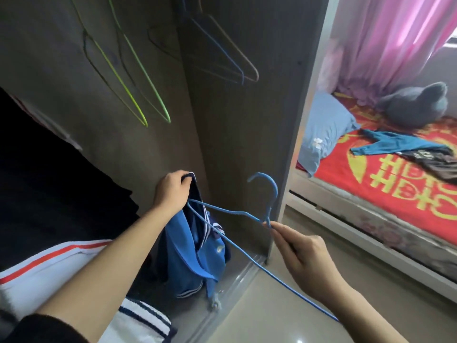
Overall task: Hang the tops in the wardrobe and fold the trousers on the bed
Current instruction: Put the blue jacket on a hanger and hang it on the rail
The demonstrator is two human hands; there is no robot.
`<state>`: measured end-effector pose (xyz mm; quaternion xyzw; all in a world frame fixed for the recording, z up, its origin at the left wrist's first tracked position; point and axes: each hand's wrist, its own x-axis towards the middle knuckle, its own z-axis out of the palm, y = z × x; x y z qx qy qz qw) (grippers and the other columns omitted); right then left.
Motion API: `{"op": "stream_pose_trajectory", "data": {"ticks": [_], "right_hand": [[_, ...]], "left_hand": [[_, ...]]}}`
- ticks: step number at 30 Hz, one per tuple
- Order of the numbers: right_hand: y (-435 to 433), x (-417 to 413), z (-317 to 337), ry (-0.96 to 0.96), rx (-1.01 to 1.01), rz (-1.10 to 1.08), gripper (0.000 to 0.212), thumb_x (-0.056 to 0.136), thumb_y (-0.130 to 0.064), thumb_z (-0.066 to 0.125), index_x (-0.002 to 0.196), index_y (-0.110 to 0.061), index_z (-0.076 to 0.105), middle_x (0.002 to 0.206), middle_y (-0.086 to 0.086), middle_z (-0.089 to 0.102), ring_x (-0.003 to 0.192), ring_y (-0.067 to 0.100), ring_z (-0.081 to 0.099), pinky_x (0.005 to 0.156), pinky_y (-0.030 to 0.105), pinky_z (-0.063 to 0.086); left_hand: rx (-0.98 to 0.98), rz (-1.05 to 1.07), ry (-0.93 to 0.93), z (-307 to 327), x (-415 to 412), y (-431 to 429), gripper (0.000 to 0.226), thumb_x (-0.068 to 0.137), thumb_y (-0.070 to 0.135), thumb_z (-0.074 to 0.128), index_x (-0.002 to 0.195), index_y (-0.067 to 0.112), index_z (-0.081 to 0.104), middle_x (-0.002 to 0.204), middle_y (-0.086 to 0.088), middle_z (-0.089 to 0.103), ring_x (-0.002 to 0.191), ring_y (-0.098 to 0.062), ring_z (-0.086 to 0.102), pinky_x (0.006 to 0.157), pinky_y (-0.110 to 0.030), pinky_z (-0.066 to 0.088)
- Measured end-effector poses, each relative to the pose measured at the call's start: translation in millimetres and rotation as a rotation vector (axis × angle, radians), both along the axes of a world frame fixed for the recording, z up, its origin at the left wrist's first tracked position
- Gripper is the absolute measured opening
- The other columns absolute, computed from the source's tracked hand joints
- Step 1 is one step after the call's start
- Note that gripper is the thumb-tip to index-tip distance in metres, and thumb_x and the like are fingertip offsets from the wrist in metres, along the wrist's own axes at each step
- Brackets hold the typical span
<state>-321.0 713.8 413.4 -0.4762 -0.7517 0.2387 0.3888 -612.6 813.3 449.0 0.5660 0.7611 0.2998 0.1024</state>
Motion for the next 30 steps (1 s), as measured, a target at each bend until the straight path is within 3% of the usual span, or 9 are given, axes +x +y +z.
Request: {"op": "stream_pose_trajectory", "data": {"ticks": [2,7,10,12,16,21,24,27,30], "right_hand": [[13,-21,0,0.000,-0.030,0.026,0.028,0.102,-0.042,0.046,0.115,-0.029,0.068,0.064,-0.008,0.061,0.057,0.019,0.047,0.063,0.029,0.049],[50,-70,-10,0.034,-0.154,-0.052,0.027,0.103,-0.038,0.047,0.103,-0.027,0.071,0.070,-0.013,0.066,0.066,0.012,0.058,0.067,0.029,0.045],[68,-71,-8,0.116,-0.214,-0.083,0.026,0.101,-0.037,0.049,0.095,-0.026,0.072,0.071,-0.013,0.067,0.067,0.006,0.059,0.068,0.031,0.047],[73,-63,5,0.189,-0.143,-0.073,0.026,0.101,-0.036,0.052,0.084,-0.027,0.069,0.071,-0.014,0.067,0.067,0.001,0.060,0.067,0.030,0.049],[78,-51,34,0.307,0.016,-0.081,0.032,0.101,-0.035,0.053,0.069,-0.033,0.058,0.056,-0.010,0.054,0.054,-0.001,0.043,0.056,0.030,0.041],[78,-41,61,0.310,0.202,-0.056,0.044,0.100,-0.033,0.052,0.059,-0.042,0.039,0.051,-0.014,0.040,0.049,0.004,0.032,0.049,0.017,0.026],[80,-33,72,0.302,0.323,-0.126,0.037,0.099,-0.033,0.054,0.063,-0.038,0.051,0.053,-0.019,0.047,0.049,0.002,0.041,0.049,0.018,0.032],[81,-23,71,0.170,0.485,-0.294,0.016,0.096,-0.034,0.061,0.095,-0.022,0.071,0.084,-0.010,0.062,0.073,0.006,0.057,0.063,0.028,0.046],[73,-12,52,0.029,0.644,-0.463,0.032,0.087,-0.031,0.073,0.115,-0.018,0.063,0.105,0.004,0.056,0.096,0.019,0.053,0.084,0.030,0.041]], "left_hand": [[0.045,-0.103,-0.050,7,22,0,0.023,0.095,0.018,0.055,0.108,0.017,0.073,0.102,-0.004,0.074,0.096,-0.027,0.066,0.083,-0.032,0.049],[0.110,-0.218,-0.248,34,66,-18,0.021,0.092,0.013,0.055,0.091,0.020,0.075,0.066,0.014,0.065,0.062,-0.001,0.060,0.062,-0.016,0.042],[0.105,-0.228,-0.413,48,72,-30,0.015,0.089,0.018,0.063,0.099,0.020,0.074,0.081,0.005,0.072,0.075,-0.006,0.064,0.074,-0.020,0.050],[0.053,-0.267,-0.484,56,64,-35,0.036,0.080,0.031,0.072,0.115,0.023,0.066,0.091,0.006,0.070,0.085,-0.010,0.065,0.084,-0.023,0.051],[0.069,-0.349,-0.117,65,47,-29,0.074,0.079,0.024,0.078,0.144,0.024,0.042,0.086,0.006,0.066,0.084,-0.012,0.062,0.080,-0.025,0.046],[0.452,-0.350,0.642,71,40,-4,0.028,0.085,0.031,0.071,0.107,0.014,0.066,0.105,-0.009,0.052,0.098,-0.029,0.051,0.076,-0.043,0.049],[0.525,-0.398,0.712,80,49,9,0.019,0.083,0.020,0.064,0.098,0.008,0.061,0.097,-0.012,0.061,0.098,-0.035,0.057,0.092,-0.050,0.044],[0.543,-0.416,0.684,81,61,14,0.017,0.083,0.010,0.069,0.096,0.005,0.059,0.076,-0.012,0.059,0.074,-0.035,0.056,0.071,-0.043,0.045],[0.520,-0.383,0.652,80,68,16,0.021,0.081,0.006,0.070,0.099,0.005,0.058,0.077,-0.013,0.059,0.073,-0.036,0.056,0.064,-0.042,0.042]]}}
